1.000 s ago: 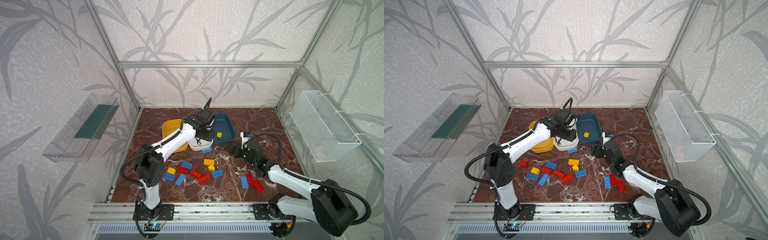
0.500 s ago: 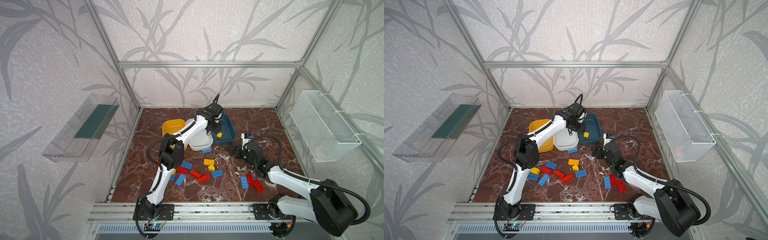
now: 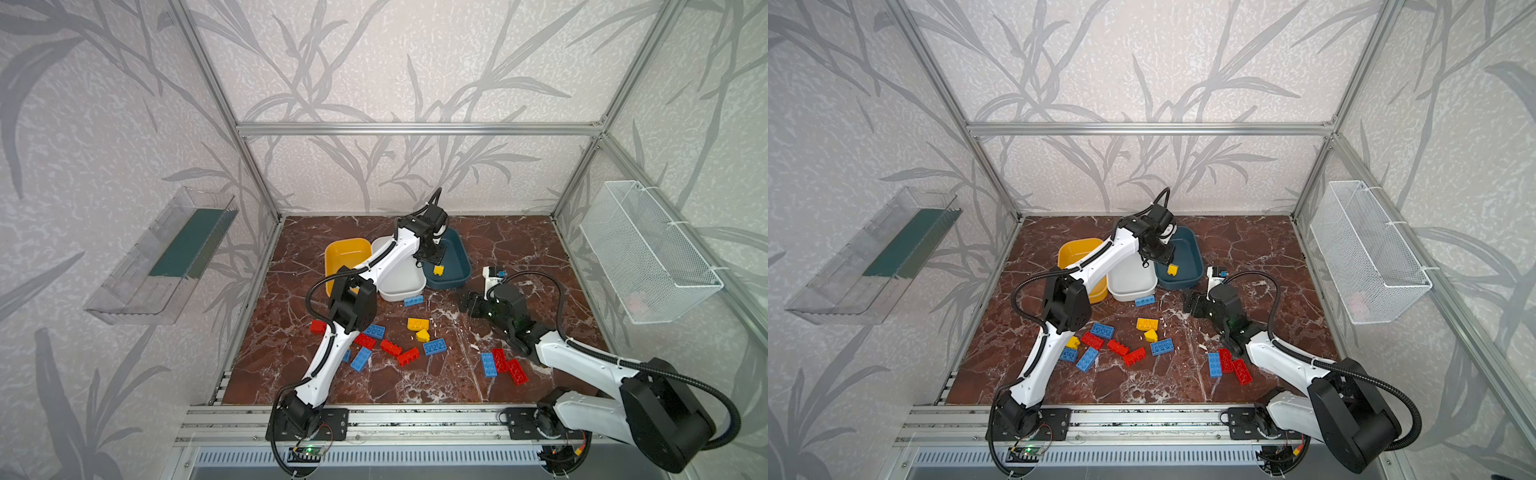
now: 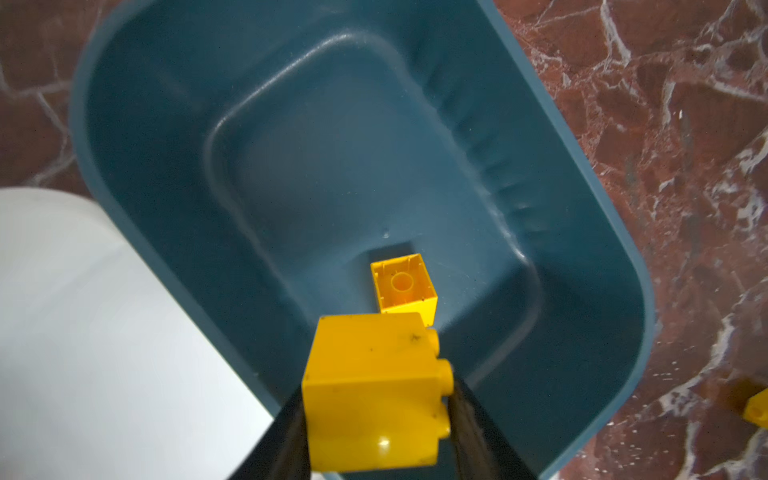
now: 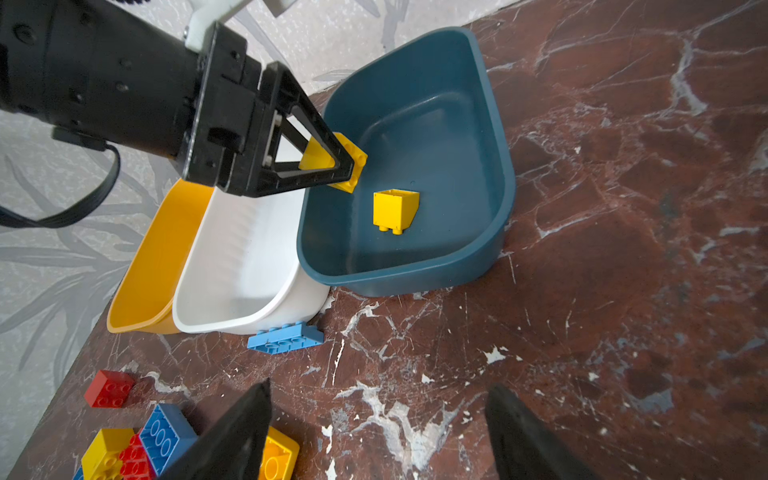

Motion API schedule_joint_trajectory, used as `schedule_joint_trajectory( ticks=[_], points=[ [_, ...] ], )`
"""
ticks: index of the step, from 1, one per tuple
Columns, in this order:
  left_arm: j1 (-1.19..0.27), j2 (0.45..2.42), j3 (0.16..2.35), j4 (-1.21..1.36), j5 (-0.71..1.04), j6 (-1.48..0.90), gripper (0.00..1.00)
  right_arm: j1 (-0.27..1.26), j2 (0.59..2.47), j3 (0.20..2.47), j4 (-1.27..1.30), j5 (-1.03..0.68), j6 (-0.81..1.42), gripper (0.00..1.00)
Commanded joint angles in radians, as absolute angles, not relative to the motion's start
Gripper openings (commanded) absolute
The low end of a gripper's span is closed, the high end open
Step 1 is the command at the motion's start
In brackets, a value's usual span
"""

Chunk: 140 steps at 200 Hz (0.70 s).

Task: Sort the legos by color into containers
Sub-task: 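Reach the left gripper over the teal tub and drop the yellow brick, then grasp a yellow 2x3 brick with the right gripper while the left arm withdraws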

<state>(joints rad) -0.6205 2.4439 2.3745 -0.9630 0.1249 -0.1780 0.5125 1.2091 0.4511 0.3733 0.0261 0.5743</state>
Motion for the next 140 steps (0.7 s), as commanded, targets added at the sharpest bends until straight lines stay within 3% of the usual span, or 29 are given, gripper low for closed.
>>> schedule_joint_trajectory(
  ticks=[1,21,61,140],
  points=[
    [-0.621,2.422,2.408,-1.0,0.125,-0.158,0.6,0.509,1.193,0.467,0.334,0.04,0.579,0.85],
    [-0.62,2.393,2.389,-1.001,0.111,-0.164,0.69,0.506,1.204,0.523,0.202,0.075,0.601,0.92],
    [-0.62,2.207,2.189,-0.915,0.062,-0.177,0.86,0.53,1.238,0.612,0.07,0.051,0.579,0.94],
    [-0.62,1.694,1.655,-0.744,-0.14,-0.329,0.9,0.841,1.425,0.877,-0.207,0.273,0.621,1.0]
  ],
)
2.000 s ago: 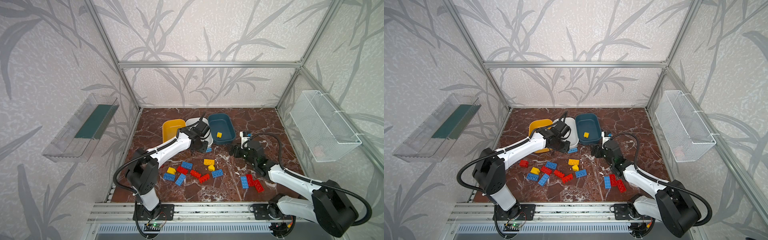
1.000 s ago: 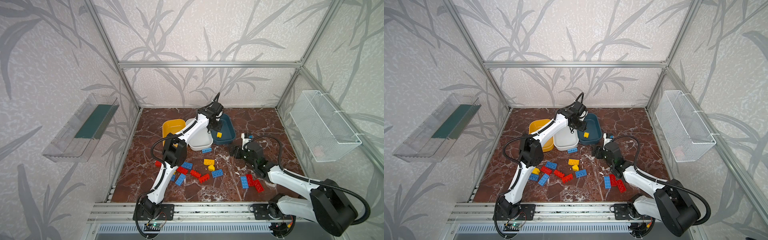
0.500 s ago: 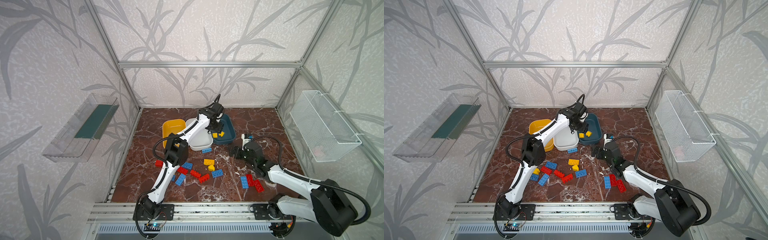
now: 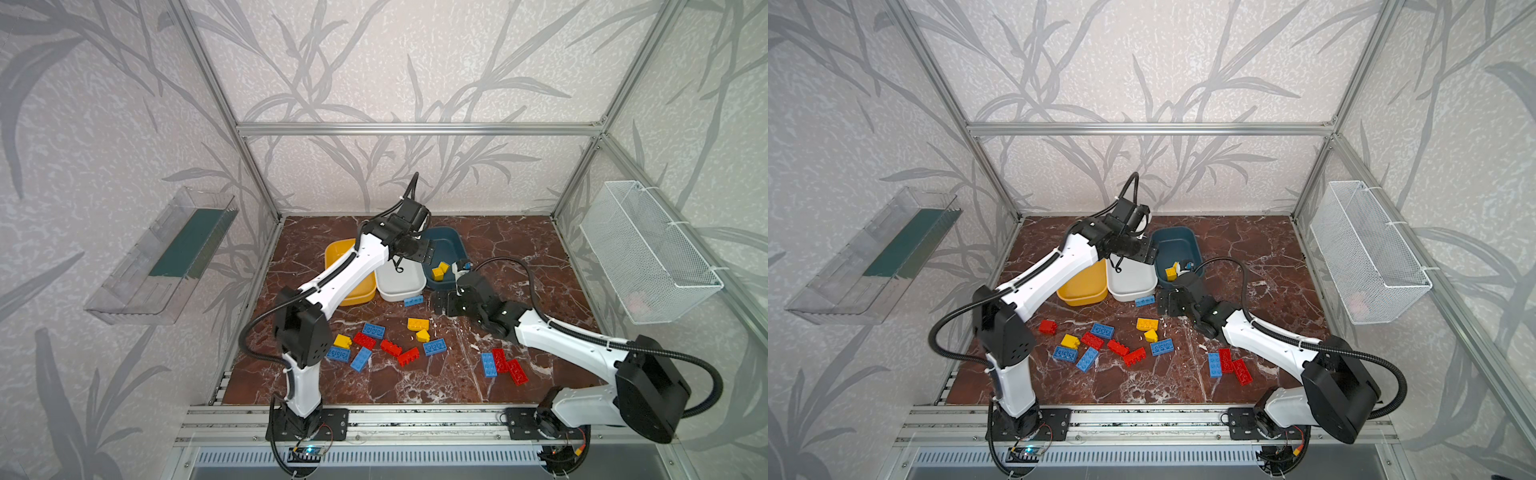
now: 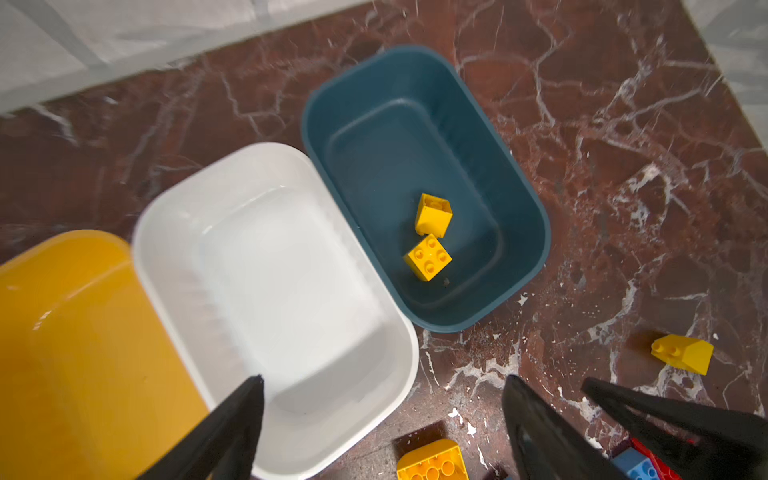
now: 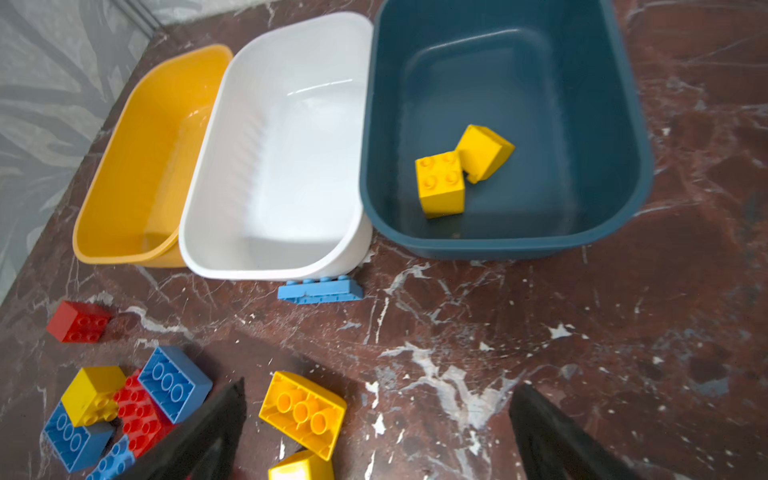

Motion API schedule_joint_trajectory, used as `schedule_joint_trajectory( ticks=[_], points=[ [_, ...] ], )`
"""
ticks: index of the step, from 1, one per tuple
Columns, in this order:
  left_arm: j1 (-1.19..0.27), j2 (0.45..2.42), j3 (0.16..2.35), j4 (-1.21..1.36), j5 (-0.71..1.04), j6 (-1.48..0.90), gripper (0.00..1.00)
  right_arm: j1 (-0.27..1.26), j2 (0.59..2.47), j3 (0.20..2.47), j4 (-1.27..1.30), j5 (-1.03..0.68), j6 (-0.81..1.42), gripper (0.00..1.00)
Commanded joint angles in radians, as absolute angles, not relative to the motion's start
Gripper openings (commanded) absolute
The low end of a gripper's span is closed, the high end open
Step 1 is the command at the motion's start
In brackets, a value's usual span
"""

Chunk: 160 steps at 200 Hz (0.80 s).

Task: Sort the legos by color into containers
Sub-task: 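Grasp a yellow 2x3 brick with the right gripper while the left arm withdraws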

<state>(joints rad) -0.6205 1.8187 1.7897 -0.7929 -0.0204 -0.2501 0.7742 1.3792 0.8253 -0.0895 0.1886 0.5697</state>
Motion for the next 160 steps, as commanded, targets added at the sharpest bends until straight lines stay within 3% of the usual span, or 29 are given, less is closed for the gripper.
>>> schedule_joint_trajectory(
  ticks=[1,89,160],
  points=[
    [-0.621,1.688,1.648,-0.745,-0.144,-0.334,0.9,0.845,1.429,0.88,-0.209,0.275,0.623,1.0],
    [-0.62,1.068,1.142,-0.719,-0.381,-0.35,0.92,0.959,1.638,1.089,-0.423,0.406,0.923,0.99],
    [-0.62,0.813,0.975,-0.756,-0.459,-0.305,0.92,0.974,1.833,1.248,-0.532,0.328,1.051,0.99]
  ],
)
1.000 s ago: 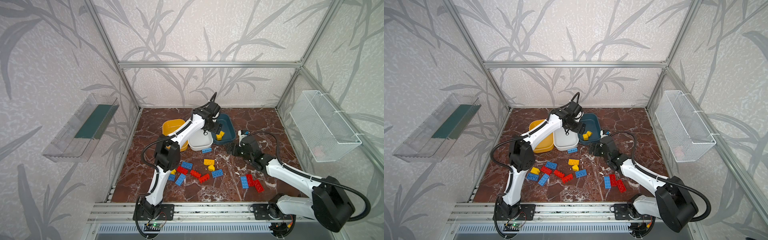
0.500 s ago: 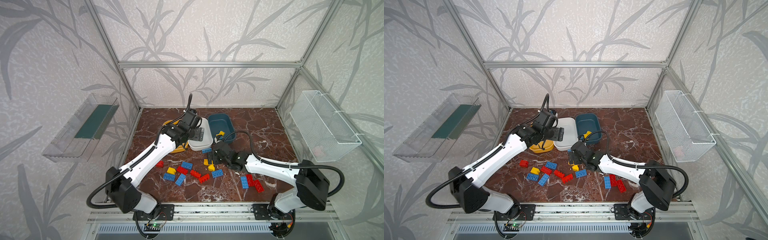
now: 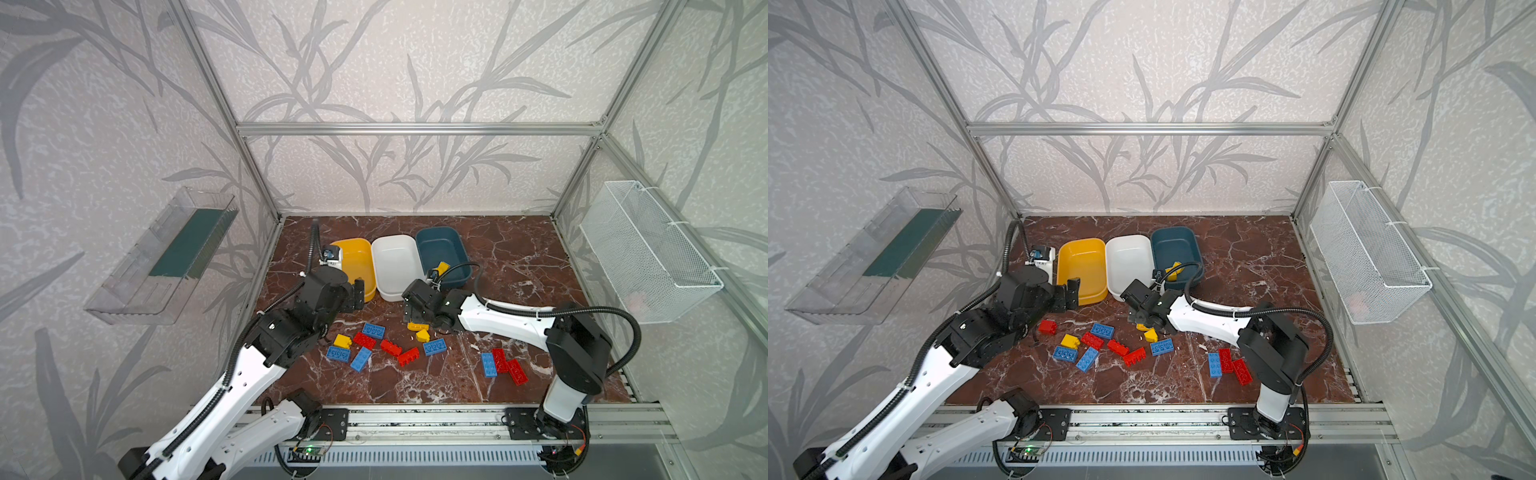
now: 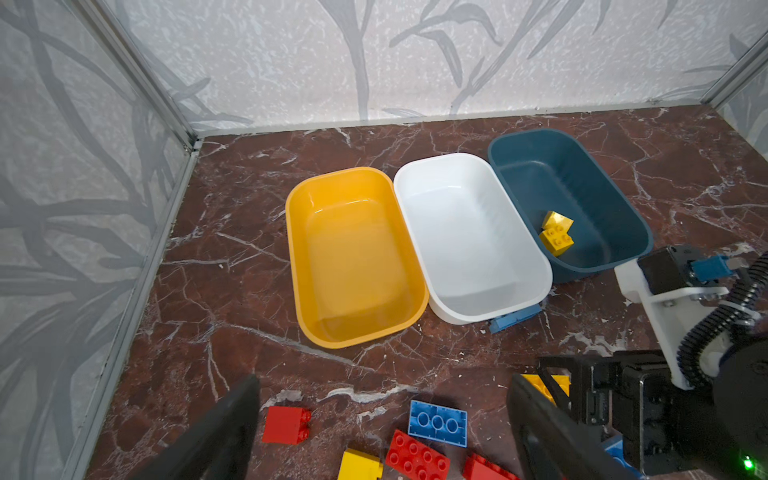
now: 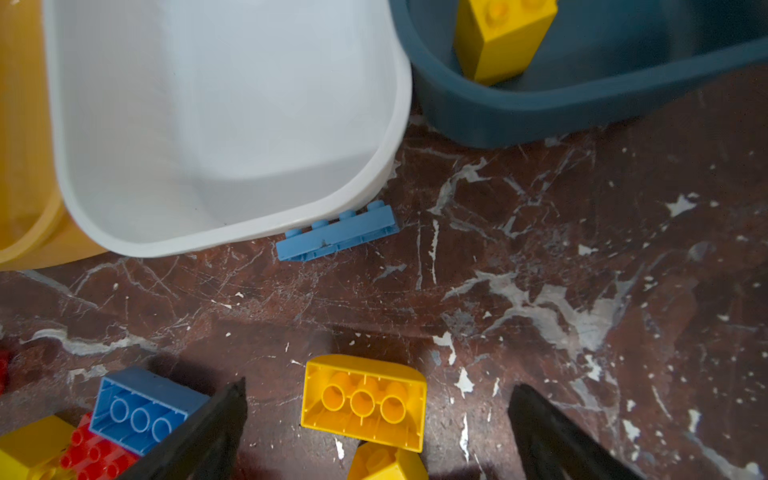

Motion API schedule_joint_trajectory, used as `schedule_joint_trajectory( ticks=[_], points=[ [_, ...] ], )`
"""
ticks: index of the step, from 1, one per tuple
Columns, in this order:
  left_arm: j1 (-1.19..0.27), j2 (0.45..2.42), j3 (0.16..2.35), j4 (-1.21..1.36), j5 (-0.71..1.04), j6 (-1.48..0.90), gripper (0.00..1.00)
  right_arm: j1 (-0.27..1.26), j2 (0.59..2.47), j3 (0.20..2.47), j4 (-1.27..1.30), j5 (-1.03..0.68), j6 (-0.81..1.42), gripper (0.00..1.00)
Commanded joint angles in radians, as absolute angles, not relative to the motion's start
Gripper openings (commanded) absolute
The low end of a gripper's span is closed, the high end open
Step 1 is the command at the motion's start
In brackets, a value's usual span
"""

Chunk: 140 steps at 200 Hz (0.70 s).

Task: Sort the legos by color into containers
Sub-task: 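Grasp a yellow 2x3 brick with the right gripper while the left arm withdraws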

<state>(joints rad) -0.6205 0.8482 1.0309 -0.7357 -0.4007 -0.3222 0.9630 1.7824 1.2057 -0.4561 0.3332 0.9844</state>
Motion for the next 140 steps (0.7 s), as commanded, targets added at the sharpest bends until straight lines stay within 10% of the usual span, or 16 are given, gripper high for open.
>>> schedule_joint_trajectory(
  ticks=[1,140],
  points=[
    [-0.62,0.811,0.973,-0.755,-0.46,-0.304,0.92,0.974,1.838,1.253,-0.534,0.329,1.052,0.99],
    [-0.618,0.78,0.975,-0.747,-0.421,-0.28,0.93,0.989,2.006,1.353,-0.616,0.3,1.077,0.92]
  ],
)
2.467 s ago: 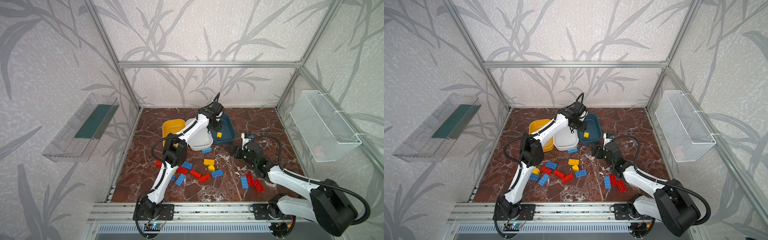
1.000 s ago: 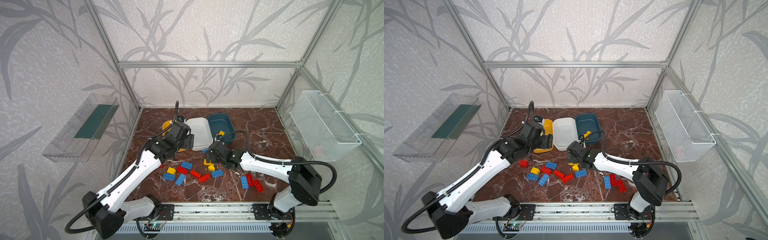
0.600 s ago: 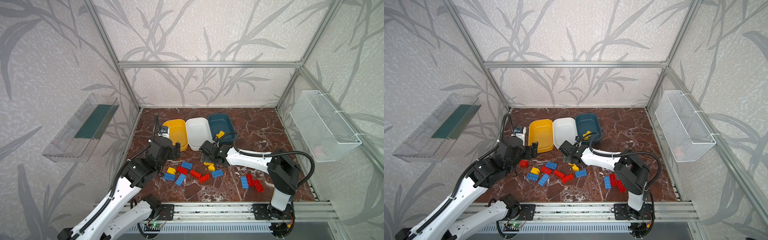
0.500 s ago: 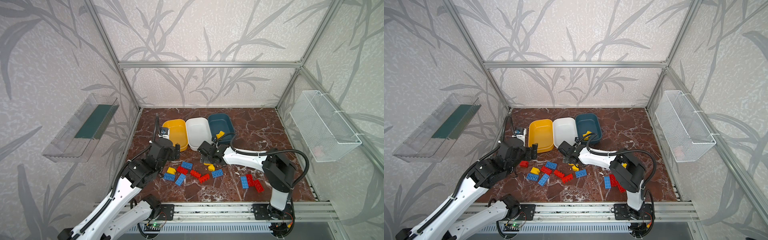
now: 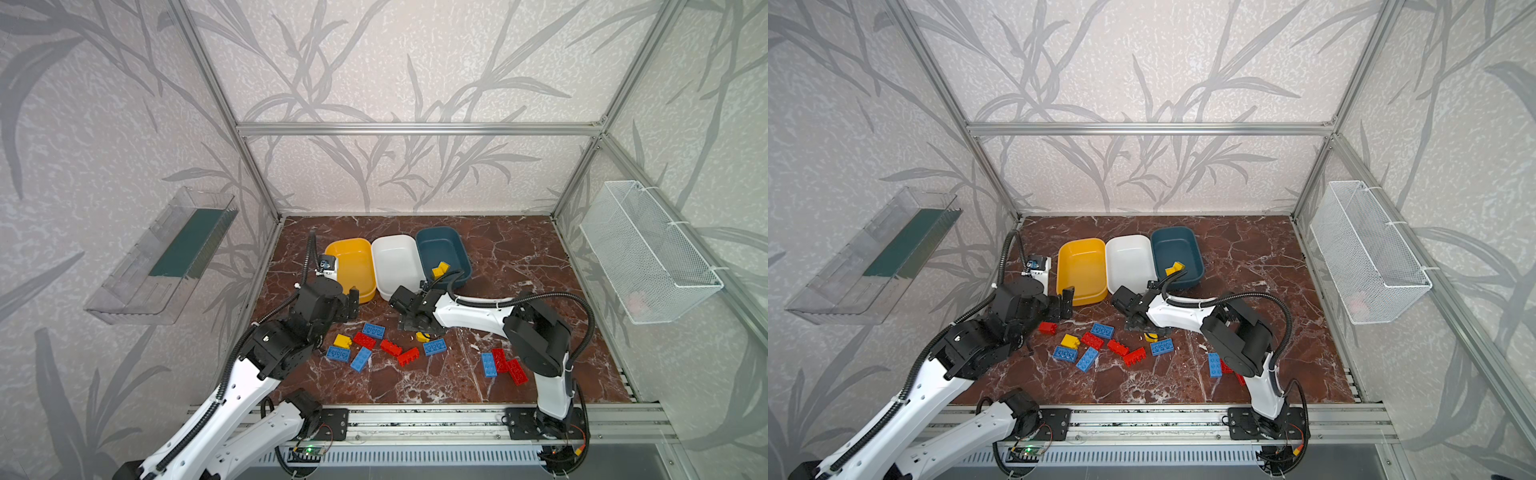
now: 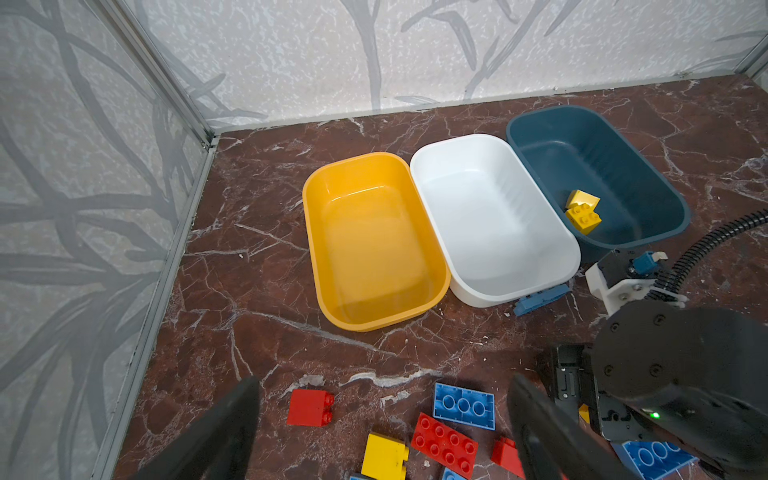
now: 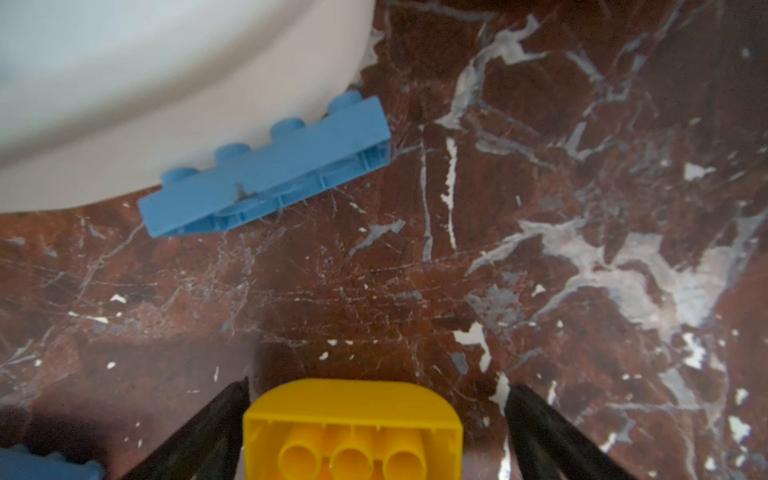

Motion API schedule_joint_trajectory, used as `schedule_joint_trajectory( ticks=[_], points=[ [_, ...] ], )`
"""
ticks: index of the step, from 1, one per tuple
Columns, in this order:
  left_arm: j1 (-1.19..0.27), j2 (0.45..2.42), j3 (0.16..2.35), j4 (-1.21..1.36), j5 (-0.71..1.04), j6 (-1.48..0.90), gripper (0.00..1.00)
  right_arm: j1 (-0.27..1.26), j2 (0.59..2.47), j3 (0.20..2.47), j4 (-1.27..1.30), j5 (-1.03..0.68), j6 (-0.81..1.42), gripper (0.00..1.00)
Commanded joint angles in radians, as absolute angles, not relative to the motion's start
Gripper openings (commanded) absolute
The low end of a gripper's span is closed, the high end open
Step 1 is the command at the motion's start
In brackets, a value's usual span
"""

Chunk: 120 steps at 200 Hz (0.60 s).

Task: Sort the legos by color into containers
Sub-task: 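Grasp a yellow 2x3 brick with the right gripper while the left arm withdraws, then carry the yellow 2x3 brick with the right gripper into the teal tub and release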

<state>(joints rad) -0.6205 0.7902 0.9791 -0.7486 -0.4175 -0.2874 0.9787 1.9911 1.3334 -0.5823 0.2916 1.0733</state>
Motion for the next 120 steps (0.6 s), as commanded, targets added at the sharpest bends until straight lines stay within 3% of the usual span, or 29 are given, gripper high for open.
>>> schedule_joint_trajectory(
  ticks=[1,69,97,120],
  points=[
    [-0.618,0.78,0.975,-0.748,-0.422,-0.281,0.93,0.99,2.006,1.353,-0.615,0.301,1.076,0.91],
    [-0.617,0.779,0.974,-0.75,-0.425,-0.279,0.93,1.001,2.004,1.361,-0.609,0.332,1.032,0.7],
    [-0.617,0.779,0.973,-0.751,-0.43,-0.279,0.92,1.001,1.974,1.351,-0.594,0.355,1.003,0.56],
    [-0.618,0.777,0.973,-0.752,-0.439,-0.281,0.92,1.0,1.944,1.348,-0.59,0.37,0.974,0.55]
  ],
)
